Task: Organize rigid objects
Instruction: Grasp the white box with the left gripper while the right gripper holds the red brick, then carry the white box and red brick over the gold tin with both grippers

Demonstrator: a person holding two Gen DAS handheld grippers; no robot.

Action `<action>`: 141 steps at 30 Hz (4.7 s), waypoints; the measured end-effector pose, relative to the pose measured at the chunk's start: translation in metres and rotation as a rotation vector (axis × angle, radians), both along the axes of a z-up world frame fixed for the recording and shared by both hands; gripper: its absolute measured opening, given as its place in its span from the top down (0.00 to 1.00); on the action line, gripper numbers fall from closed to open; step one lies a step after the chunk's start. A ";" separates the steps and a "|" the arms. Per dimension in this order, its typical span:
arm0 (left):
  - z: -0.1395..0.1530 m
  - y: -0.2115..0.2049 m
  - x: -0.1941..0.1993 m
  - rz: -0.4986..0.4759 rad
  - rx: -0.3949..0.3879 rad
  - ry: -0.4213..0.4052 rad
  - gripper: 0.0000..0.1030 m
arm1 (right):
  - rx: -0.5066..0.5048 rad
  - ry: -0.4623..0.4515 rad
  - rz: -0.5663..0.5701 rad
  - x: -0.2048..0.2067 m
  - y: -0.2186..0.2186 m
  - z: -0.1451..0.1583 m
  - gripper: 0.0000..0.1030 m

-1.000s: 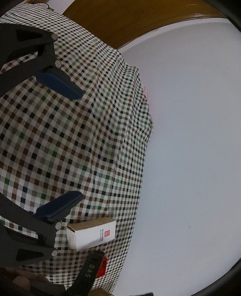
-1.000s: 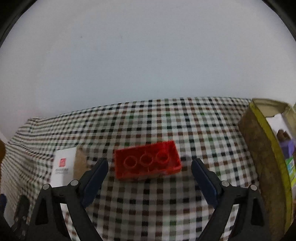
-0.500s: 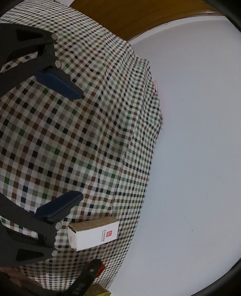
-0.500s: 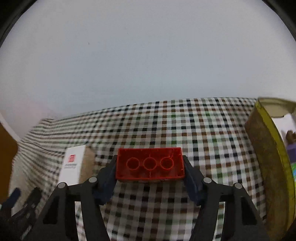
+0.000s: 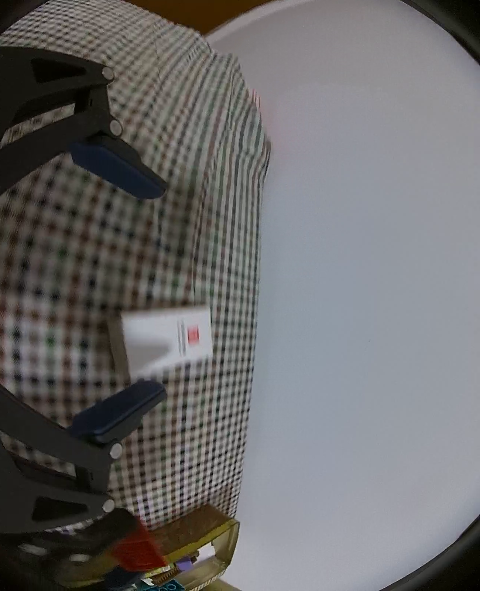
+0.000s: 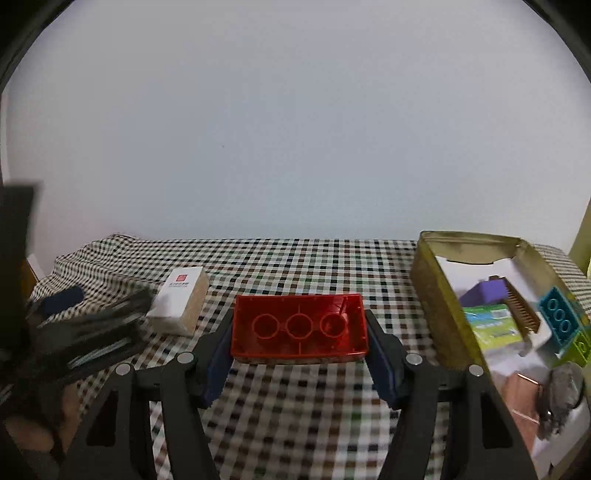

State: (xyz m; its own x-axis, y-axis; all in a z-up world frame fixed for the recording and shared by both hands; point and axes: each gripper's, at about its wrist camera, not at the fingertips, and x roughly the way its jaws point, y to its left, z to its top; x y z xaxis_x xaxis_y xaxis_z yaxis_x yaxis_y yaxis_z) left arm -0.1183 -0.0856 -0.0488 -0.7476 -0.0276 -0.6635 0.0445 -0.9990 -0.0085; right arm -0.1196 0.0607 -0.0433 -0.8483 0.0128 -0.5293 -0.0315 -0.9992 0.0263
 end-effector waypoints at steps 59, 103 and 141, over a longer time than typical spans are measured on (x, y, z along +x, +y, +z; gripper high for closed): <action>0.008 0.056 0.091 -0.048 -0.090 0.134 0.61 | -0.002 0.082 -0.061 0.056 0.007 0.005 0.36; 0.035 0.103 0.132 -0.211 0.169 0.228 0.61 | -0.002 0.202 -0.105 0.087 0.079 0.031 0.36; 0.056 0.249 0.107 -0.376 0.119 0.202 0.61 | -0.018 0.216 -0.352 0.085 0.198 0.041 0.36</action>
